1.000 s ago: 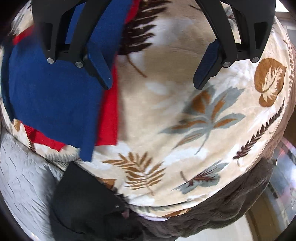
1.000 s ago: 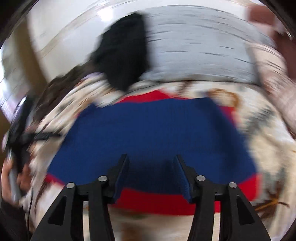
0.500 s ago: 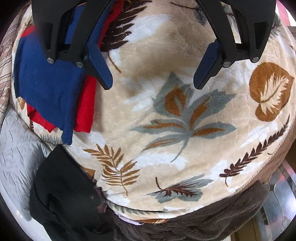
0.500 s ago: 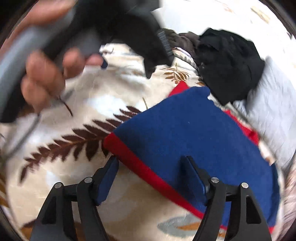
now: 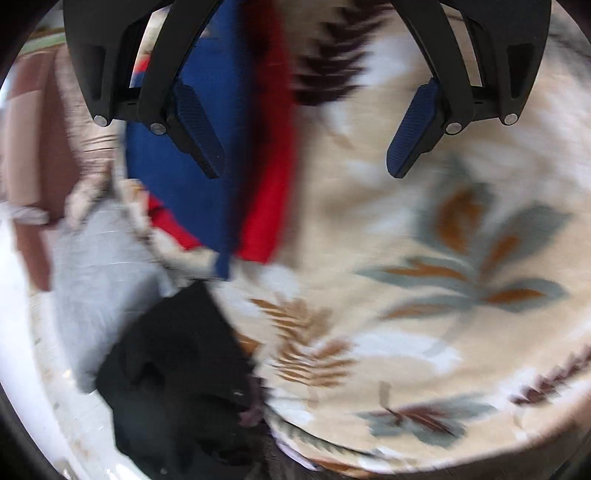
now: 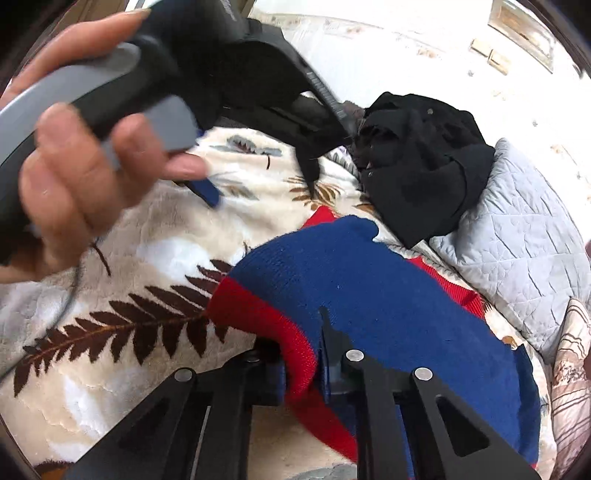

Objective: Fold small clothes
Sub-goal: 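Grasp one side of the folded sweater with the right gripper and lift it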

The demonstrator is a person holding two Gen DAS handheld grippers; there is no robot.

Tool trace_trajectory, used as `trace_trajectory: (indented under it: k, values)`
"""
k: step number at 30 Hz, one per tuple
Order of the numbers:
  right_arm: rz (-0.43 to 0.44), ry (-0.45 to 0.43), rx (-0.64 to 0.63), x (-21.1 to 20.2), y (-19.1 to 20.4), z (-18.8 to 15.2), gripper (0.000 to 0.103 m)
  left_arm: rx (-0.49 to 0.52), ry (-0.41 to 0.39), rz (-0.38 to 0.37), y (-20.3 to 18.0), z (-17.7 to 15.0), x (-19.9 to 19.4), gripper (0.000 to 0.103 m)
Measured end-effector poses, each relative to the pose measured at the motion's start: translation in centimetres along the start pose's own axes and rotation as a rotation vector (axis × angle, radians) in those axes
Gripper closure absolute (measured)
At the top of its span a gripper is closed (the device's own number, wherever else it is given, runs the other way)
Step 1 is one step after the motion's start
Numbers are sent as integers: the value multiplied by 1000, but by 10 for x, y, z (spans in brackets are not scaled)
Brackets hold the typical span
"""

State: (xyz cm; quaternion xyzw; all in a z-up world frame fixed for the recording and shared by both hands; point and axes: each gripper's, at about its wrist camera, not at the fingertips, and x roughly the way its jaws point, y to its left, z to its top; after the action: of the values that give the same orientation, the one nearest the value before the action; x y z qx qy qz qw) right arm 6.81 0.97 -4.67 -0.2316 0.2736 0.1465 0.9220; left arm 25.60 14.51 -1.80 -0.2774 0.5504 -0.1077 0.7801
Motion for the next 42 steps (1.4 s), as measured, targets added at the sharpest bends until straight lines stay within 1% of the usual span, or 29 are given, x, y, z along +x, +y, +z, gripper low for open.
trace_trajectory:
  k: [1, 2, 4, 7, 8, 9, 10, 11, 12, 14, 18, 21, 25, 30, 32, 36, 38, 42]
  values:
    - [4, 0, 0, 0, 0, 0, 91, 1, 26, -37, -5, 2, 7, 12]
    - [8, -1, 3, 1, -1, 0, 91, 15, 55, -49, -12, 5, 16, 12]
    - [20, -5, 13, 0, -2, 1, 91, 42, 128, -32, -26, 11, 40, 12]
    - [28, -9, 35, -2, -5, -1, 91, 78, 211, -12, -41, 17, 72, 12]
    - [34, -11, 44, -3, -5, -2, 91, 102, 203, 1, -48, 18, 74, 12]
    - [41, -13, 52, -3, -7, -2, 91, 123, 196, 2, -53, 18, 75, 15]
    - [46, -15, 60, -3, -8, -2, 91, 145, 200, -12, -60, 19, 76, 21]
    - [53, -21, 72, -3, -10, -2, 91, 146, 217, -33, -63, 18, 78, 45]
    - [56, -25, 82, -4, -11, -2, 91, 145, 235, -38, -65, 19, 80, 69]
    - [64, -38, 114, -6, -17, -3, 91, 172, 223, 6, -70, 19, 79, 85]
    - [72, -66, 172, -15, -28, -7, 91, 170, 183, -25, -75, 16, 63, 87]
    - [69, -82, 195, -25, -36, -10, 92, 182, 162, -34, -86, 13, 52, 87]
    - [52, -106, 225, -44, -55, -14, 92, 229, 136, -38, -113, 1, 37, 87]
    - [36, -135, 306, -66, -91, -23, 93, 273, 118, -42, -147, -11, 24, 87]
    - [30, -145, 331, -74, -103, -27, 93, 301, 109, -42, -167, -18, 21, 87]
    - [10, -161, 373, -89, -131, -36, 93, 332, 108, -55, -198, -29, 23, 87]
    - [2, -161, 399, -94, -144, -42, 93, 351, 110, -56, -216, -36, 28, 87]
    - [-2, -149, 472, -99, -169, -61, 93, 363, 131, -55, -241, -47, 43, 87]
